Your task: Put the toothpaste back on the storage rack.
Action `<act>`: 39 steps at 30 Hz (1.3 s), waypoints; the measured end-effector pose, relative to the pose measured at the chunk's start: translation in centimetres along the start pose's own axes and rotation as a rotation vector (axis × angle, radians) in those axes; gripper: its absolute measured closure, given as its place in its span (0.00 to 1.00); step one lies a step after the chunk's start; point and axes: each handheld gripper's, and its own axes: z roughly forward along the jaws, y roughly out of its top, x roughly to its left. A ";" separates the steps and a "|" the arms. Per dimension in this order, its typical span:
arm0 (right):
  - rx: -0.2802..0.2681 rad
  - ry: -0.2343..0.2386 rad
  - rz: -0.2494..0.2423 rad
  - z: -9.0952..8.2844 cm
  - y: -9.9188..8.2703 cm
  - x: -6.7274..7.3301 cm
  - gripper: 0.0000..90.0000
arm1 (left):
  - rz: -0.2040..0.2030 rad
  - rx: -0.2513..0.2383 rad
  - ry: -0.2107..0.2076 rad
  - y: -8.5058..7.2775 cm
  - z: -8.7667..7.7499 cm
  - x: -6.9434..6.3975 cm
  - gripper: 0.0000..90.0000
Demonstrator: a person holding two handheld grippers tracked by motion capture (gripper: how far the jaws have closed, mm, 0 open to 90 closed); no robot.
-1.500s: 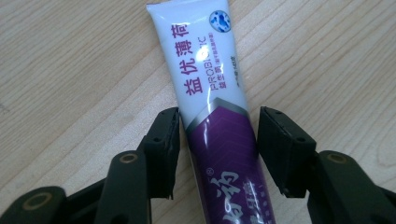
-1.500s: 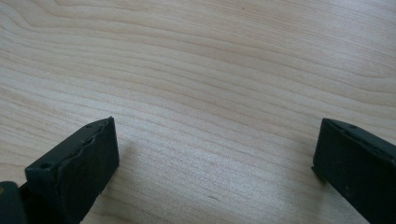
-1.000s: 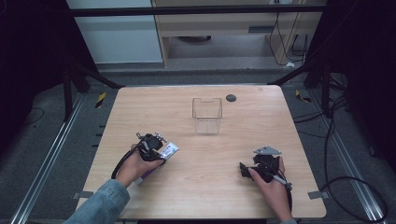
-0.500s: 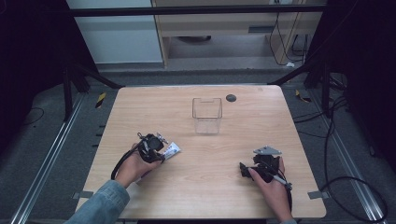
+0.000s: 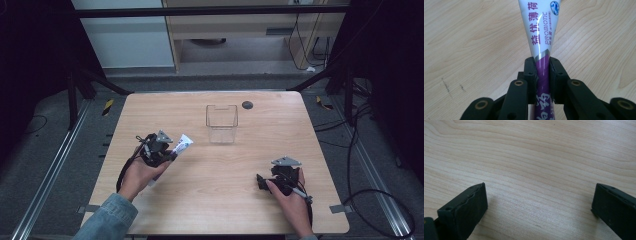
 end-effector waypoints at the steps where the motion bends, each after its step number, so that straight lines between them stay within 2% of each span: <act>1: 0.000 0.000 0.000 0.0 0.0 0.0 0.00 | 0.000 -0.005 -0.002 0.1 0.0 0.0 0.86; 10: 0.000 0.001 -0.001 0.0 0.0 0.0 0.00 | -0.007 -0.020 -0.001 1.2 -0.1 0.1 0.87; 18: 0.000 0.001 -0.002 0.0 0.0 0.0 0.00 | 0.008 -0.038 0.008 2.5 -0.4 0.0 0.87; 30: 0.001 -0.004 -0.006 0.1 0.0 0.0 0.00 | 0.034 -0.080 0.016 5.0 -1.5 -0.1 0.87; 31: 0.001 -0.004 -0.003 0.1 0.1 0.0 0.00 | 0.032 -0.093 0.006 5.5 -1.8 -0.2 0.87; 34: 0.001 -0.004 -0.003 0.1 0.1 0.0 0.00 | 0.049 -0.100 0.014 6.1 -2.2 -0.4 0.87; 39: 0.001 -0.004 -0.004 0.1 0.1 0.0 0.00 | 0.066 -0.134 0.028 8.1 -3.2 -0.5 0.87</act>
